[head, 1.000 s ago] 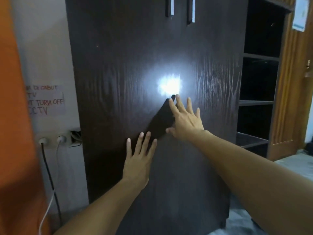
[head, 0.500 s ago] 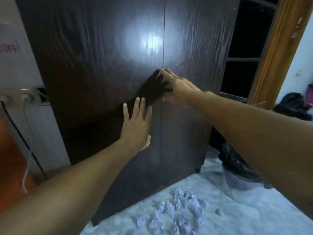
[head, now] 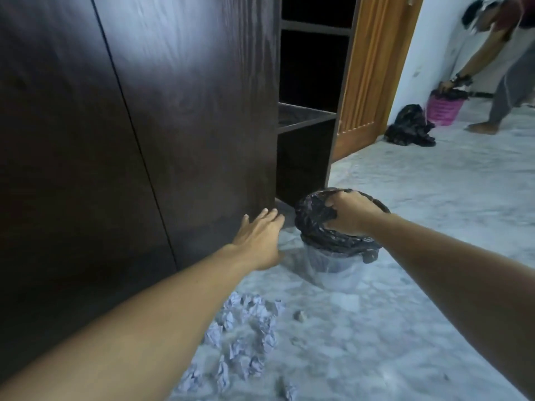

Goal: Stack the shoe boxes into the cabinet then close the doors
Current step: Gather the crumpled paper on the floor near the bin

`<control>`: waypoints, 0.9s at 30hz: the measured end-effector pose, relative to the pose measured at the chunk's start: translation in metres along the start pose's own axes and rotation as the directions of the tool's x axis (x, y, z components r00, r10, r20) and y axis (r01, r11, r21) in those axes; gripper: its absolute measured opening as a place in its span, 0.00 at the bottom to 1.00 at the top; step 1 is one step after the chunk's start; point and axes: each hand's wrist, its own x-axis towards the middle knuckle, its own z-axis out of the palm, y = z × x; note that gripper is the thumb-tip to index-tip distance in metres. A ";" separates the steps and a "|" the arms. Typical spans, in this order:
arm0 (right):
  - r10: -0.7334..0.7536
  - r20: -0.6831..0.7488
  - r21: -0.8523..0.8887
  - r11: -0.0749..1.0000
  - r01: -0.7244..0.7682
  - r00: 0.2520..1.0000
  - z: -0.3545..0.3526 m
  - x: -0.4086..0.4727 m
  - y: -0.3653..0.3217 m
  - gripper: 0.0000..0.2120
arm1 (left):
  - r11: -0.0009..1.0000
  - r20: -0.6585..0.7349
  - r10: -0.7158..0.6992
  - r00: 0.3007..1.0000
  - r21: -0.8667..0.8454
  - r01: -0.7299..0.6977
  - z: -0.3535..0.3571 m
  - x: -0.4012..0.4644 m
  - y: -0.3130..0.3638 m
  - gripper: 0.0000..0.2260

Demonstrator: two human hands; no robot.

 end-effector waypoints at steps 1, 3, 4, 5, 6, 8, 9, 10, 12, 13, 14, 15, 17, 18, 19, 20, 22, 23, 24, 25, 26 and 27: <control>0.025 0.007 0.010 1.000 -0.025 1.000 0.014 0.003 0.016 0.23 | 0.999 0.009 0.021 1.000 -0.024 -0.021 0.012 0.014 0.009 0.37; 0.063 0.028 0.019 0.998 -0.064 0.998 0.041 0.011 0.040 0.22 | 0.996 0.021 0.059 0.998 -0.066 -0.057 0.032 0.037 0.025 0.37; 0.078 0.043 0.013 0.997 -0.078 0.996 0.055 0.016 0.050 0.20 | 0.994 0.035 0.079 0.996 -0.079 -0.076 0.041 0.048 0.032 0.38; 0.088 0.055 0.002 0.996 -0.088 0.995 0.068 0.019 0.058 0.20 | 0.992 0.052 0.098 0.994 -0.088 -0.093 0.050 0.058 0.038 0.38; 0.094 0.058 -0.012 0.996 -0.093 0.994 0.080 0.022 0.064 0.20 | 0.990 0.072 0.113 0.991 -0.095 -0.106 0.058 0.067 0.043 0.39; 0.098 0.028 -0.047 0.994 -0.097 0.995 0.100 0.026 0.071 0.21 | 0.987 0.104 0.123 0.987 -0.120 -0.111 0.073 0.081 0.047 0.40; 0.096 -0.009 -0.063 0.993 -0.097 0.995 0.108 0.026 0.073 0.21 | 0.985 0.108 0.124 0.986 -0.132 -0.109 0.080 0.086 0.048 0.40; 0.093 -0.052 -0.074 0.993 -0.097 0.994 0.116 0.026 0.073 0.22 | 0.984 0.106 0.124 0.987 -0.140 -0.109 0.086 0.090 0.047 0.40; 0.083 -0.128 -0.082 0.992 -0.094 0.988 0.127 0.025 0.072 0.23 | 0.983 0.096 0.125 0.988 -0.147 -0.110 0.095 0.092 0.045 0.40; 0.075 -0.148 -0.076 0.993 -0.087 0.986 0.131 0.024 0.071 0.23 | 0.983 0.085 0.126 0.988 -0.147 -0.113 0.099 0.092 0.043 0.40; 0.067 -0.155 -0.067 0.995 -0.079 0.986 0.133 0.022 0.069 0.22 | 0.983 0.072 0.129 0.989 -0.142 -0.118 0.101 0.090 0.041 0.40; 0.060 -0.153 -0.056 0.996 -0.069 0.986 0.136 0.019 0.065 0.22 | 0.983 0.055 0.132 0.990 -0.133 -0.124 0.104 0.087 0.040 0.40; 0.043 -0.154 -0.030 0.998 -0.048 0.987 0.141 0.011 0.058 0.22 | 0.985 0.017 0.134 0.991 -0.115 -0.131 0.109 0.079 0.035 0.39; 0.033 -0.161 -0.022 0.999 -0.037 0.986 0.144 0.006 0.055 0.22 | 0.985 0.005 0.135 0.991 -0.107 -0.134 0.111 0.074 0.032 0.38; 0.027 -0.168 -0.017 0.999 -0.030 0.985 0.147 0.002 0.051 0.21 | 0.985 -0.002 0.138 0.990 -0.099 -0.138 0.113 0.069 0.030 0.38; 0.024 -0.170 -0.011 1.000 -0.027 0.985 0.149 -0.002 0.048 0.22 | 0.986 -0.007 0.140 0.990 -0.094 -0.140 0.116 0.064 0.027 0.37; 0.022 -0.168 -0.001 1.000 -0.023 0.986 0.152 -0.009 0.043 0.22 | 0.985 -0.019 0.139 0.990 -0.102 -0.141 0.122 0.055 0.022 0.38; 0.020 -0.168 0.000 1.000 -0.020 0.986 0.153 -0.012 0.041 0.22 | 0.984 -0.027 0.138 0.990 -0.111 -0.141 0.125 0.052 0.019 0.38; 0.019 -0.172 0.001 1.000 -0.019 0.985 0.153 -0.015 0.038 0.22 | 0.983 -0.035 0.139 0.990 -0.118 -0.142 0.127 0.049 0.017 0.38; 0.017 -0.179 0.002 1.000 -0.016 0.984 0.154 -0.017 0.036 0.22 | 0.982 -0.045 0.140 0.989 -0.119 -0.144 0.128 0.046 0.016 0.38; 0.013 -0.186 0.004 1.000 -0.013 0.983 0.154 -0.018 0.034 0.22 | 0.982 -0.055 0.138 0.989 -0.122 -0.144 0.129 0.042 0.014 0.38; 0.010 -0.199 0.006 1.000 -0.009 0.980 0.154 -0.020 0.031 0.22 | 0.982 -0.065 0.130 0.989 -0.130 -0.137 0.131 0.038 0.012 0.38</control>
